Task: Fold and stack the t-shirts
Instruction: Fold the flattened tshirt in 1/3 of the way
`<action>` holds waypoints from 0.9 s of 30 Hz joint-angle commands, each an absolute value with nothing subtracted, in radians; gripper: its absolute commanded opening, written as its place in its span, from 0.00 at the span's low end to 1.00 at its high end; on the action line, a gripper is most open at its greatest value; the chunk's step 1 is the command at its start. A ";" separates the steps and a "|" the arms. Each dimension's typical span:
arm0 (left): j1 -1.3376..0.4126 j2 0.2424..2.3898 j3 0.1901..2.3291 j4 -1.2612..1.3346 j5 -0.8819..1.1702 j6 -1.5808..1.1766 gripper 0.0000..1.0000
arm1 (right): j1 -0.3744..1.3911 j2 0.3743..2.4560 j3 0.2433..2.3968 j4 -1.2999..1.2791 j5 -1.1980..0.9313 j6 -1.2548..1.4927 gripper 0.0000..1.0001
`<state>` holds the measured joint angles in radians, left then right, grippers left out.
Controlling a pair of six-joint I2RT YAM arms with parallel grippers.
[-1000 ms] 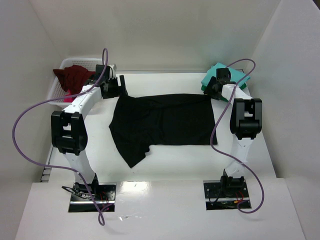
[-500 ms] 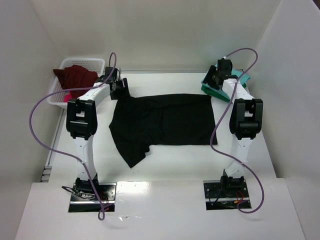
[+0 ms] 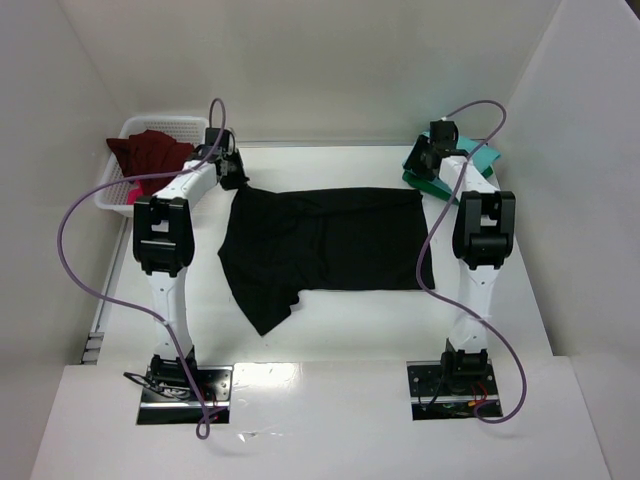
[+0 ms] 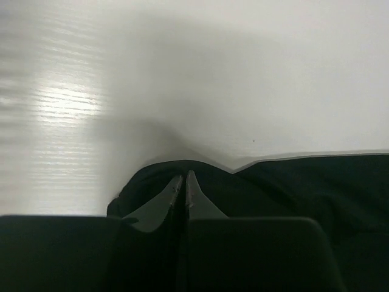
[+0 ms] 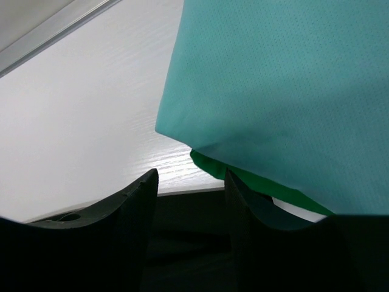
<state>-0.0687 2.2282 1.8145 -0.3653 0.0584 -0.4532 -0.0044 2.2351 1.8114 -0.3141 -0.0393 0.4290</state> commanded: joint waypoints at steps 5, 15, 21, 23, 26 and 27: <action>-0.057 2.261 1.901 -0.356 -0.003 -0.469 0.00 | 0.003 2.224 1.863 -0.334 -0.042 0.433 0.53; -0.035 2.297 1.948 -0.367 -0.021 -0.479 0.09 | 0.003 2.107 1.636 -0.298 -0.035 0.433 0.53; -0.026 2.298 1.957 -0.377 -0.007 -0.477 0.23 | 0.003 2.034 1.519 -0.258 -0.071 0.451 0.51; -0.026 2.287 1.944 -0.377 0.005 -0.469 0.32 | 0.003 2.034 1.506 -0.258 -0.071 0.452 0.48; -0.026 2.269 1.926 -0.377 0.014 -0.461 0.49 | 0.013 2.034 1.497 -0.258 -0.086 0.460 0.45; -0.026 2.258 1.925 -0.377 0.038 -0.460 0.52 | 0.014 2.034 1.488 -0.258 -0.086 0.460 0.43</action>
